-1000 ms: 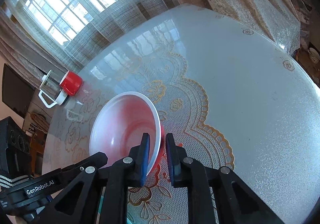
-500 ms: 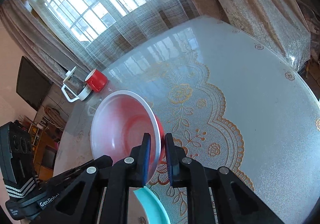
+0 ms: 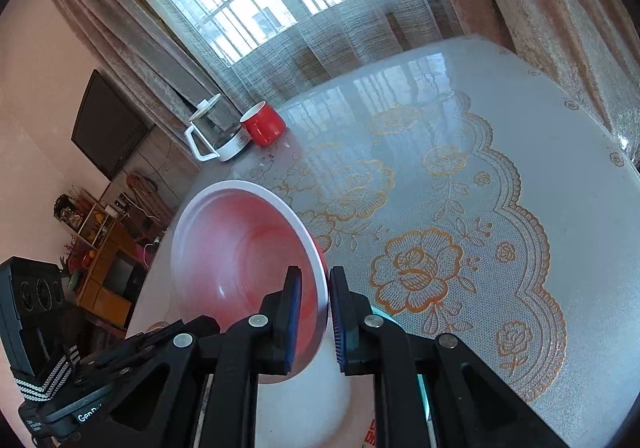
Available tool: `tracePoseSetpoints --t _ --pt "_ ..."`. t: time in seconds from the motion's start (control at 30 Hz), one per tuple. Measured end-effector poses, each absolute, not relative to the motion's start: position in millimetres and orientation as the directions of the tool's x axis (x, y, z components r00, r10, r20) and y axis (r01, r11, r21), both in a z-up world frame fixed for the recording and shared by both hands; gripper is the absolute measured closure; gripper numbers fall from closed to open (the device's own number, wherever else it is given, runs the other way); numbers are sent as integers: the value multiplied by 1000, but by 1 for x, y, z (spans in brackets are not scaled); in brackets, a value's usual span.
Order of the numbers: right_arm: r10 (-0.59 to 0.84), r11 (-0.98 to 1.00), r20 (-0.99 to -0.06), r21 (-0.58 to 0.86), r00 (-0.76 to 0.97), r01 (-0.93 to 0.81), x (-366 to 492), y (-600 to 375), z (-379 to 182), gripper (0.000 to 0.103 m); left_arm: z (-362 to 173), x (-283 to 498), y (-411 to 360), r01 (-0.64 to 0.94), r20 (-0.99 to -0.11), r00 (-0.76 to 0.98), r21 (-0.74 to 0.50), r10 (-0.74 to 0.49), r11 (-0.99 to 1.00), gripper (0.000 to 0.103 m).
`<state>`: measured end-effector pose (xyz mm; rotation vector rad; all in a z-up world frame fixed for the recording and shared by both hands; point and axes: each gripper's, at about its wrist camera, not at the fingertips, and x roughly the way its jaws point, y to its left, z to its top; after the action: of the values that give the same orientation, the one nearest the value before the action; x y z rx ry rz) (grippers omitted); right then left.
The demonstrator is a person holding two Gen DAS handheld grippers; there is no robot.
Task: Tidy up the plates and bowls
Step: 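Lift the red bowl with the left tool over the plate stack, then lower the red bowl with the left tool into the yellow bowl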
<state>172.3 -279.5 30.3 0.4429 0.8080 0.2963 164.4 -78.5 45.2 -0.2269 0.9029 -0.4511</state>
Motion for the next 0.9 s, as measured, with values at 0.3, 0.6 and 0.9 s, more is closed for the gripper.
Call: tracePoseSetpoints --t 0.3,0.6,0.9 --pt "494 854 -635 484 593 -192 167 -220 27 89 39 134 -17 183 -706 573 -384 -416 905 90" --pt "569 820 -645 490 510 -295 162 -158 23 89 33 105 47 82 -711 604 -394 -361 915 88" --pt "634 773 -660 512 404 -375 159 -95 12 89 21 75 103 -18 -730 616 -389 -296 921 88"
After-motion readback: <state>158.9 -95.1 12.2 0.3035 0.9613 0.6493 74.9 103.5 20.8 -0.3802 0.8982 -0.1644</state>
